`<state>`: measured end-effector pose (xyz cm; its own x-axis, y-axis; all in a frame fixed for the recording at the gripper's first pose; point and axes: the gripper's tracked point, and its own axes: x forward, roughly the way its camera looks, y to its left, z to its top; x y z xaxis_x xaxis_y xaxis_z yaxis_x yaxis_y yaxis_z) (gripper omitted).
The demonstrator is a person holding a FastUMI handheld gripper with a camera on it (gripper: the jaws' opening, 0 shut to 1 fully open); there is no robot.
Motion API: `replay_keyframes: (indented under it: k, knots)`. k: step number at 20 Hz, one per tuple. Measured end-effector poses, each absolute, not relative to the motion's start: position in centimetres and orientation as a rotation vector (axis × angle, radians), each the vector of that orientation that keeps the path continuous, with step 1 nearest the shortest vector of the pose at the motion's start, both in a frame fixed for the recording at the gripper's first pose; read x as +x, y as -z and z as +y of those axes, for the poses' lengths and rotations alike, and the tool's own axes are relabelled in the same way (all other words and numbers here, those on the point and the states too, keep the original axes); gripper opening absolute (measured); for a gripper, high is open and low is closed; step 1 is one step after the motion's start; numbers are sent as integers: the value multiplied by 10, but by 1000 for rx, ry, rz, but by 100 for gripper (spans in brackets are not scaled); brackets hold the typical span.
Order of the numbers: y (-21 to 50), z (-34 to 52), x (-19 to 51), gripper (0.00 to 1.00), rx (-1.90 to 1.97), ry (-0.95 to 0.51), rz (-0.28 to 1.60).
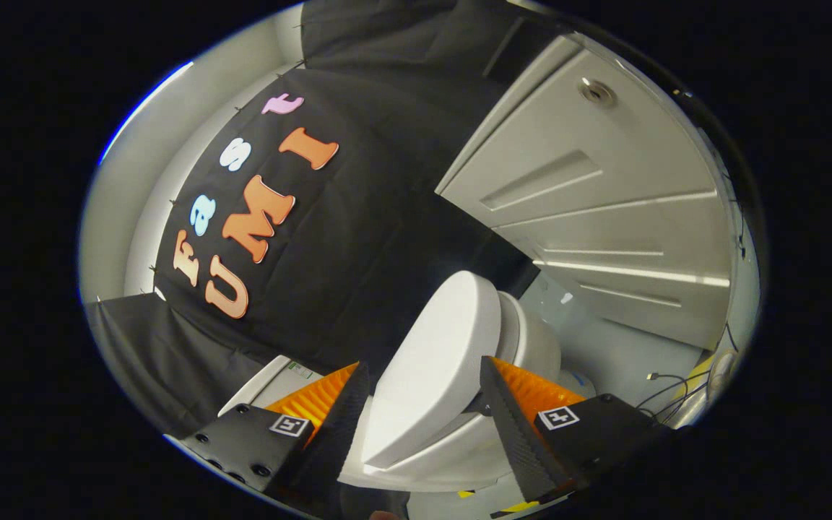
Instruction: Open the toilet lid.
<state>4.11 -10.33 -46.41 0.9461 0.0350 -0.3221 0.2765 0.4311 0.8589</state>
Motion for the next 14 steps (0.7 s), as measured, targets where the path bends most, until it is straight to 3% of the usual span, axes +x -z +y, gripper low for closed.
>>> replay_keyframes:
  k: [7,9,14]
  knots:
    - [544,-87,49,97,1308,159,413]
    - [557,-83,50,91,1344,158,427]
    - [567,-86,54,62,1391,169,404]
